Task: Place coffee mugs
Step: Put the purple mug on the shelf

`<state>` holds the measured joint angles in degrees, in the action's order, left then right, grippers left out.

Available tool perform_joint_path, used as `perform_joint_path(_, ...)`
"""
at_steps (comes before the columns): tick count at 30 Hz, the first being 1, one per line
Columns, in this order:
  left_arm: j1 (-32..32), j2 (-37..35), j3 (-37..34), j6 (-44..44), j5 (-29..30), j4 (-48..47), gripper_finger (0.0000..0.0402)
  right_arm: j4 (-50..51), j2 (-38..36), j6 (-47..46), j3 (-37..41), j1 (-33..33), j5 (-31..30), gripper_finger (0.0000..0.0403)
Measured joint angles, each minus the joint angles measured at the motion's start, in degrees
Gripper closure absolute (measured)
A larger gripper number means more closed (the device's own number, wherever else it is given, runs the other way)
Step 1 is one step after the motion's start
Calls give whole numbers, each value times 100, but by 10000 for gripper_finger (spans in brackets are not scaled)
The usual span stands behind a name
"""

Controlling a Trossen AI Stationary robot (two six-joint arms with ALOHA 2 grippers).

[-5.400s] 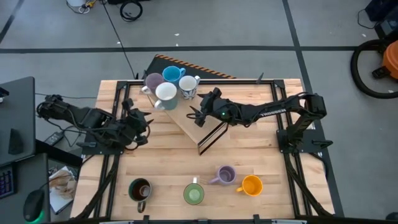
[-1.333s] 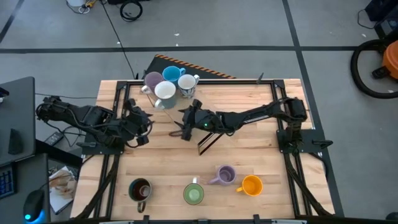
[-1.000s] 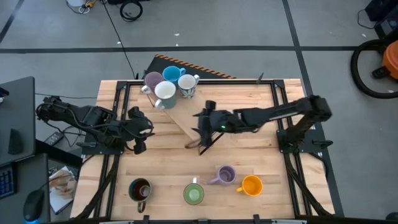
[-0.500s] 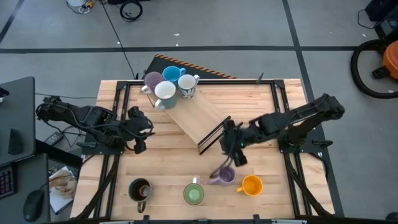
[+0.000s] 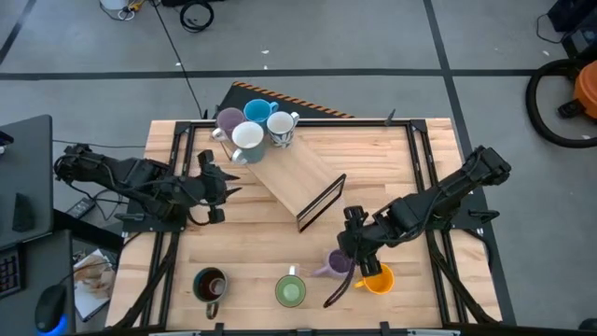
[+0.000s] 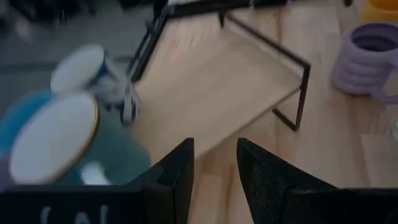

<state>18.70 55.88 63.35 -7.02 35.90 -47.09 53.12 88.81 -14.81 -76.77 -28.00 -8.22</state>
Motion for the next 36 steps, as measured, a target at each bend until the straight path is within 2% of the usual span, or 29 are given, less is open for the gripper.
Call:
perform_joint_path(5,0,0,0,1042,-6,687,274,55,5,-455,0,-100,-104,148)
perform_joint_path(10,0,0,0,1641,-6,1148,274,-50,67,-759,0,-102,-258,151)
perform_joint_path(23,0,2,0,1669,4,1213,274,-580,1016,-418,2,-318,607,167)
perform_joint_path(29,0,2,0,1668,5,1215,274,-638,1297,-61,2,-320,627,181)
perform_joint_path(36,0,2,0,1669,9,1210,274,-582,1428,344,2,-234,530,230)
